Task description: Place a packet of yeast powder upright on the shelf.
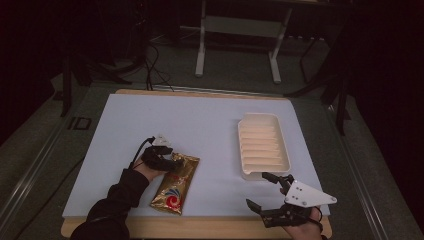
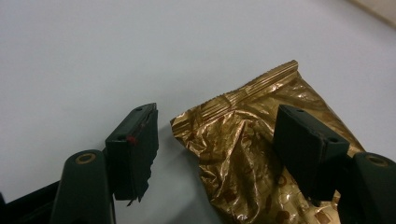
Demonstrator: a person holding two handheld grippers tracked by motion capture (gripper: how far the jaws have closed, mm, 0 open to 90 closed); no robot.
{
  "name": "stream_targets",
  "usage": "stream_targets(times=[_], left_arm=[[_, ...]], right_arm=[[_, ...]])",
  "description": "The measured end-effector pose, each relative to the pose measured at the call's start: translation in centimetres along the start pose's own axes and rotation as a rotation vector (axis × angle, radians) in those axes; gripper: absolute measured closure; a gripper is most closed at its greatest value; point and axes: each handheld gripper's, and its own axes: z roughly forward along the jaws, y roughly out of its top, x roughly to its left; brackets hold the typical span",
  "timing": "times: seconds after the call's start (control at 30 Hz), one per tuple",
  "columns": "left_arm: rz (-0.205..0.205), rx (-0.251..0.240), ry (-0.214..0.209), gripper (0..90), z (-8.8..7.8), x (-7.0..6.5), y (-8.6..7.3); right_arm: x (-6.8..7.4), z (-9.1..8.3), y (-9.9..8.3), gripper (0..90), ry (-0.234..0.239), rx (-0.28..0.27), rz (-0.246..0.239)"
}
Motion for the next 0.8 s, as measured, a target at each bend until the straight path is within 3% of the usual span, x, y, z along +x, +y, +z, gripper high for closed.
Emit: stream_targets(times=[0.1, 0.2, 0.27, 0.47, 0.67, 0.8], left_arm=[[-0.015, 0.008, -0.009, 39.3, 0.5, -0.1, -0.3], [-0.002, 0.028, 0.019, 42.6, 0.5, -0.4, -0.1], [0.029, 0.045, 0.069, 53.7, 0.5, -0.8, 0.1], [0.09, 0.065, 0.072, 81.3, 0.7, -1.9, 0.3], [0.116, 0.085, 0.084, 89.5, 0.6, -2.2, 0.6], [0.121, 0.061, 0.079, 90.0, 0.0, -2.3, 0.7]], right_arm=[[0.0, 0.0, 0.0, 13.1, -0.001, 0.0, -0.001], [0.0, 0.0, 0.0, 13.2, 0.0, 0.002, 0.0], [0.0, 0.0, 0.0, 13.2, 0.002, 0.003, 0.002], [0.0, 0.0, 0.0, 13.2, 0.003, 0.005, 0.003], [-0.1, 0.0, -0.1, 13.3, 0.004, 0.005, 0.013], [-0.2, -0.1, 0.0, 13.6, 0.002, 0.004, 0.016]])
